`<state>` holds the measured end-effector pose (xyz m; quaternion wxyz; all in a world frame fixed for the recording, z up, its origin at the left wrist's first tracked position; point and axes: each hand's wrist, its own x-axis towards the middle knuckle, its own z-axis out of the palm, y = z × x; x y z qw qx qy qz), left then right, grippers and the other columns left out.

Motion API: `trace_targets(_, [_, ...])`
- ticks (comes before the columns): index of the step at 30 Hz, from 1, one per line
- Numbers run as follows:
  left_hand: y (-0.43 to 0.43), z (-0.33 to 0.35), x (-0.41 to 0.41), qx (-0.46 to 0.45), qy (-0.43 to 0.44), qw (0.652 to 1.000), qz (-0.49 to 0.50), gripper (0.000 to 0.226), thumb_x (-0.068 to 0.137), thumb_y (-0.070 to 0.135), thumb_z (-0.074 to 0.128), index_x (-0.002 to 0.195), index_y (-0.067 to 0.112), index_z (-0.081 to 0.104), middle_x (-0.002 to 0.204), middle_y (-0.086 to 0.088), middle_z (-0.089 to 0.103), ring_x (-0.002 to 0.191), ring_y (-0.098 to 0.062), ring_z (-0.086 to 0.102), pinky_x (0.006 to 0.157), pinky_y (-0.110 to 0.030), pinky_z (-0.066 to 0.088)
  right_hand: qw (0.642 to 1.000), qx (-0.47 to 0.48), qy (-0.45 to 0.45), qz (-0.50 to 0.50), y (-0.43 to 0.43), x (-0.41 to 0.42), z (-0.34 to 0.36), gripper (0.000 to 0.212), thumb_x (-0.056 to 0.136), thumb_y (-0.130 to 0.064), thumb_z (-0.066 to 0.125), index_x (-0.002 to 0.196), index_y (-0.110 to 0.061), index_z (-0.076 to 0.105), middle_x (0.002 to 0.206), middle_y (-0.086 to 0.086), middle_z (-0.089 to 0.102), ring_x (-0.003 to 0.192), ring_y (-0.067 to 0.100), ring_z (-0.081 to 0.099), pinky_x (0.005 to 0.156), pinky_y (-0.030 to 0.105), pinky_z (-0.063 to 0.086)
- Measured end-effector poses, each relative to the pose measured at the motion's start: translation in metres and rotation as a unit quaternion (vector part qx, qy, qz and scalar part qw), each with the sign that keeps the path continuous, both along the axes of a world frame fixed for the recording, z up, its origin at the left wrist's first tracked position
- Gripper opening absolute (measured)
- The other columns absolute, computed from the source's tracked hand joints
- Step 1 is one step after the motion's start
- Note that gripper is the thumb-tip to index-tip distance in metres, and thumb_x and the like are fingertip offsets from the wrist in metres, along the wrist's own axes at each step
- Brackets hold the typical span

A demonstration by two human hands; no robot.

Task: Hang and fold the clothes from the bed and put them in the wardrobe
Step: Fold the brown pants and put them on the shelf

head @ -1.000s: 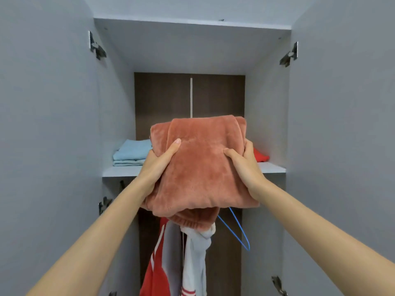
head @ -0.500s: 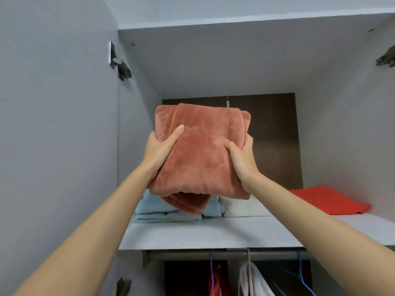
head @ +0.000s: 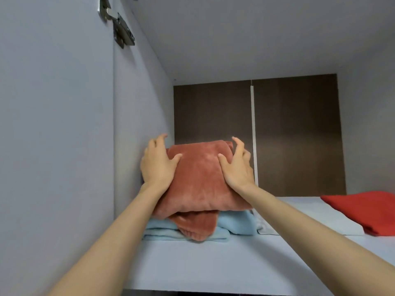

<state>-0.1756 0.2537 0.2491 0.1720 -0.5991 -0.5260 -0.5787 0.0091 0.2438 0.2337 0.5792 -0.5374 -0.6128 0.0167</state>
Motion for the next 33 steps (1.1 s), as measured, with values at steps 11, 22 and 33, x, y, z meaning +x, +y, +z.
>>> trace_targets(11, [0.034,0.017,0.023,-0.254,0.071,0.964,-0.030,0.050,0.099,0.047,0.027,0.120,0.020,0.063,0.125,-0.014,0.060,0.115,-0.035,0.054,0.095,-0.039,0.042,0.964,-0.053,-0.258,0.020,0.033,-0.007,0.033,0.045,0.100,-0.038,0.028,0.113,-0.015,0.064,0.128,0.009,0.060,0.123,0.032,0.050,0.103,0.047,0.039])
trace_targets(22, [0.106,0.011,0.027,-0.337,0.095,0.936,-0.038,0.044,0.095,0.045,0.026,0.094,0.023,0.064,0.126,-0.013,0.060,0.115,-0.033,0.054,0.094,-0.037,0.041,0.952,-0.205,-0.229,-0.004,0.104,-0.006,0.018,0.051,0.099,-0.033,0.021,0.130,-0.015,0.056,0.139,0.015,0.050,0.127,0.034,0.046,0.104,0.039,0.036])
trace_targets(33, [0.064,0.006,0.021,-0.212,0.081,0.973,-0.039,0.040,0.093,0.047,0.042,0.126,0.033,0.059,0.130,0.001,0.060,0.122,-0.026,0.053,0.102,-0.039,0.042,0.977,-0.083,-0.190,0.041,0.072,0.008,0.007,0.042,0.099,-0.037,0.029,0.128,-0.027,0.058,0.137,0.004,0.055,0.128,0.033,0.045,0.108,0.043,0.036])
